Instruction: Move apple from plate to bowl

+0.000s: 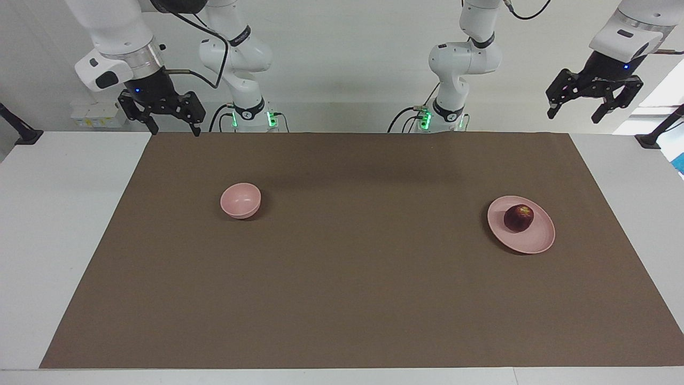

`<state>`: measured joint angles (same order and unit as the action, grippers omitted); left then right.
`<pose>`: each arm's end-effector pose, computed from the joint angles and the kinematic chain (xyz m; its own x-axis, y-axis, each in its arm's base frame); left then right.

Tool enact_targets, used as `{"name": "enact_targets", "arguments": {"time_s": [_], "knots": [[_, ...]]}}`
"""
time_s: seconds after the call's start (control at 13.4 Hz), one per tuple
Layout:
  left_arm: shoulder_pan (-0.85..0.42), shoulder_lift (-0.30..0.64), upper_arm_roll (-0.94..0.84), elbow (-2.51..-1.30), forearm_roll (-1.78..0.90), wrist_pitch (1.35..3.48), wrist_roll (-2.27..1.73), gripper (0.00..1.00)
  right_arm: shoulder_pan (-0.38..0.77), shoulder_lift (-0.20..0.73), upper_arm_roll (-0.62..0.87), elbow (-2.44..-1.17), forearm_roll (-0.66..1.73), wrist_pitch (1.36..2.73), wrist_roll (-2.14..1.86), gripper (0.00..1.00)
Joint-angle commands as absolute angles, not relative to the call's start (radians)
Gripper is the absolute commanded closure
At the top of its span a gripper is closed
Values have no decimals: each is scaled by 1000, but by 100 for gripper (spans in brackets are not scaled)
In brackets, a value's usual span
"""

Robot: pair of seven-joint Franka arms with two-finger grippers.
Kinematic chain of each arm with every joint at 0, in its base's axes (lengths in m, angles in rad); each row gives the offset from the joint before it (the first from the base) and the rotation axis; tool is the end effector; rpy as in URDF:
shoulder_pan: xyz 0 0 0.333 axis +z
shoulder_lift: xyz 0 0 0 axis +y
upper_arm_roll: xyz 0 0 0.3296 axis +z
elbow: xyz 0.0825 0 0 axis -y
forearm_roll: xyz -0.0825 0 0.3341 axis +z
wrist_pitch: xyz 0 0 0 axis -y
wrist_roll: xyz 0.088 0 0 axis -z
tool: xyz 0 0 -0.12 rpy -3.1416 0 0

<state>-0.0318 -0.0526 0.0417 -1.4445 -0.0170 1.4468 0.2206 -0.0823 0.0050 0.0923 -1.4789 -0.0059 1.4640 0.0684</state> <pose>0.4736 0.0032 0.6921 0.9758 -0.2111 0.0577 -0.2118 -0.9773 0.0065 0.4954 0.0040 0.6517 0.9981 -0.0590 -0.0195 -0.0589 -0.9982 0.0068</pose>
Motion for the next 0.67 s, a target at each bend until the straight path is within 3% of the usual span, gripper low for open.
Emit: {"name": "enact_targets", "arguments": {"time_s": [0.0,0.6], "knots": [[-37,-64,41,-1448,-2,1433,216,0,-87,9,97,-1470,-8,1471,44,0],[-38,-64,37,-1448,-2,1436,207,0,-86,-23,98,-1525,-6,1473,37,0]]}}
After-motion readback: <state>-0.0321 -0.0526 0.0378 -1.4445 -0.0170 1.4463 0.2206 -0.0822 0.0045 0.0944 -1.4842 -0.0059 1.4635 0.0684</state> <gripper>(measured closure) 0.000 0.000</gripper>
